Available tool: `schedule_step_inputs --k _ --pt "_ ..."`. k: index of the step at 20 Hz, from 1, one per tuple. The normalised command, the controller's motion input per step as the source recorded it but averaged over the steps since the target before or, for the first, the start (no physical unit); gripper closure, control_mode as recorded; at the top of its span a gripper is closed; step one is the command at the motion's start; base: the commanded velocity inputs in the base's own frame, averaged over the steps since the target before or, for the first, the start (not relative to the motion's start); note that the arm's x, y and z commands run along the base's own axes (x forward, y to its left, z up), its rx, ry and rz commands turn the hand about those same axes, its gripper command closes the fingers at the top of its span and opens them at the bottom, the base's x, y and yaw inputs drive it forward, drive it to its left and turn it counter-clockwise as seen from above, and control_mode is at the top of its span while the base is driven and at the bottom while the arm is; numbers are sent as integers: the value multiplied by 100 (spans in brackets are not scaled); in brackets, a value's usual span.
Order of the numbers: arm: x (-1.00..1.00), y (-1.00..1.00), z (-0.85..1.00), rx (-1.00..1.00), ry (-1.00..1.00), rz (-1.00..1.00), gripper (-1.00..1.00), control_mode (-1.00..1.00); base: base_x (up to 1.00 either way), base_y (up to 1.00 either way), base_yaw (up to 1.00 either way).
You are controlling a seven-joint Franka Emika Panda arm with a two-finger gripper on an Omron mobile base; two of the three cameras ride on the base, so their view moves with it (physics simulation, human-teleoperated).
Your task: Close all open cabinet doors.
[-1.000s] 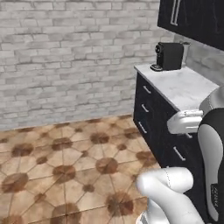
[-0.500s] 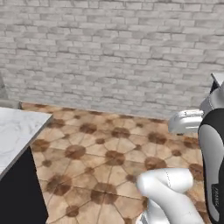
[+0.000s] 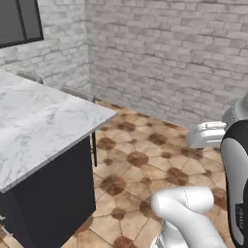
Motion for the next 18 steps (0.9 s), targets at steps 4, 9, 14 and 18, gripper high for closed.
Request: schedule_step_inputs --k 4,9,14,18 --pt "0 0 0 0 0 0 -100 100 11 9 62" --pt "0 0 0 0 0 0 -100 100 12 8 64" --pt "0 0 0 0 0 0 -100 100 11 6 65" --pt "0 0 0 0 0 0 -100 100 12 5 64"
